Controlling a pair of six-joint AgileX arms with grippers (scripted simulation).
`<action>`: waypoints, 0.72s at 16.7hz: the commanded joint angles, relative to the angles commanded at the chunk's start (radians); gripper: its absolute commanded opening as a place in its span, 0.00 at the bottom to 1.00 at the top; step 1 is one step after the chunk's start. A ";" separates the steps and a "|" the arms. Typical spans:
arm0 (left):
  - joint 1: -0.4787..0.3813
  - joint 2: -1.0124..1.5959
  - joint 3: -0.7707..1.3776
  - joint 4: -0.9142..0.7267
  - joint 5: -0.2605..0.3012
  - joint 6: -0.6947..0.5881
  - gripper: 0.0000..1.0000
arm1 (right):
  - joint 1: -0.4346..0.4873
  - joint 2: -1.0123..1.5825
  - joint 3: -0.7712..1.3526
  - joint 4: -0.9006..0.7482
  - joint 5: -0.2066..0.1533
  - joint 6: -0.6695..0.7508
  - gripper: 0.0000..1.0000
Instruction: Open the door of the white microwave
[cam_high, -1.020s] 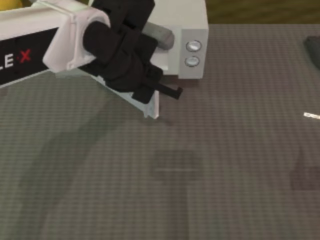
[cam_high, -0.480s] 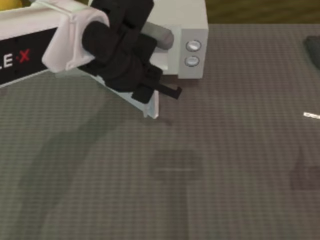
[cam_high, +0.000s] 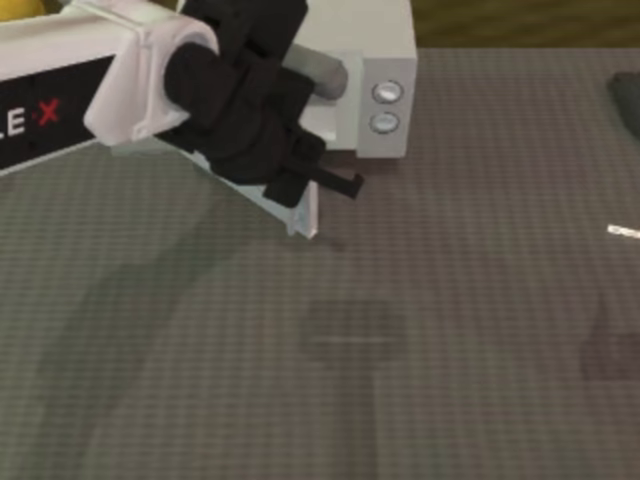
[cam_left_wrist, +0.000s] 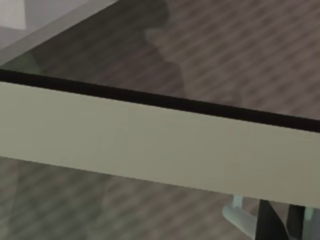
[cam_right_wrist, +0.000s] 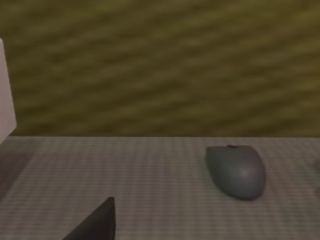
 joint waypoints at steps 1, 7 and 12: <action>0.000 0.000 0.000 0.000 0.000 0.000 0.00 | 0.000 0.000 0.000 0.000 0.000 0.000 1.00; 0.016 -0.024 -0.030 0.005 0.027 0.053 0.00 | 0.000 0.000 0.000 0.000 0.000 0.000 1.00; 0.051 -0.068 -0.082 0.008 0.086 0.148 0.00 | 0.000 0.000 0.000 0.000 0.000 0.000 1.00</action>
